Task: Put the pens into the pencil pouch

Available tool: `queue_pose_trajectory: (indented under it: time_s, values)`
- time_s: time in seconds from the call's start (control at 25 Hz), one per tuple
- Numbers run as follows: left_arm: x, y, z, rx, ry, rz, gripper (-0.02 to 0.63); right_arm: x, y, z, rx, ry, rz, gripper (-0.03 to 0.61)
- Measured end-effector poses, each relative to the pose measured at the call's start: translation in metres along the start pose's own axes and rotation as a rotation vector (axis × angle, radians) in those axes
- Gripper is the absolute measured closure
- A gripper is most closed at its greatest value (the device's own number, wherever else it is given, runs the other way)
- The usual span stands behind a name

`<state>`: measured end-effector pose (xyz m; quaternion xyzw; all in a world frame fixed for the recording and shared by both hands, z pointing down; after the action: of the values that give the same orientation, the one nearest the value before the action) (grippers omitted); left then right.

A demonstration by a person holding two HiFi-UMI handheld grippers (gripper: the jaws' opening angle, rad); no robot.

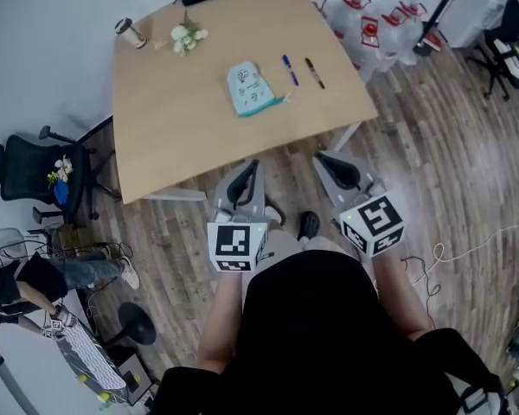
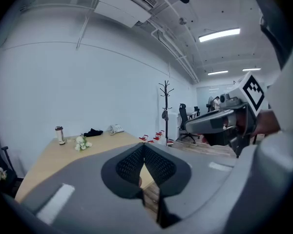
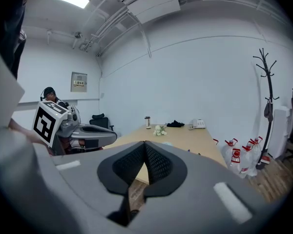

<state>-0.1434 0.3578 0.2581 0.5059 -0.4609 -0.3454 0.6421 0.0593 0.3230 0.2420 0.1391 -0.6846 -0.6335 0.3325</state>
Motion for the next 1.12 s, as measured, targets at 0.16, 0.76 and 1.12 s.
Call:
queue_pose_trajectory:
  time_s: [0.16,0.76,1.12]
  values:
    - [0.000,0.003,-0.006,-0.001,0.010,0.008,0.615,-0.003,0.009,-0.003,0.034,0.001,-0.012,0.571]
    - [0.018,0.020,0.009,-0.025,0.008,0.056,0.601,0.015,0.021,-0.009,0.059,-0.013,0.050,0.566]
    - [0.054,0.026,0.031,-0.016,0.019,0.116,0.541,0.041,0.009,-0.032,0.043,-0.025,0.062,0.521]
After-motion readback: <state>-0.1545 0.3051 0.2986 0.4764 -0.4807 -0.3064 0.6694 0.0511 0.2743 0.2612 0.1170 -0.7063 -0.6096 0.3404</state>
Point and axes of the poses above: the fingertips, and each gripper's own axes: x forward along the fingers, z to its left, y out of its underside, the point moved 9 cm from there along -x, backward along the fingers, and after that the axes turned 7 degrees about -x, right-handed, at the moved point
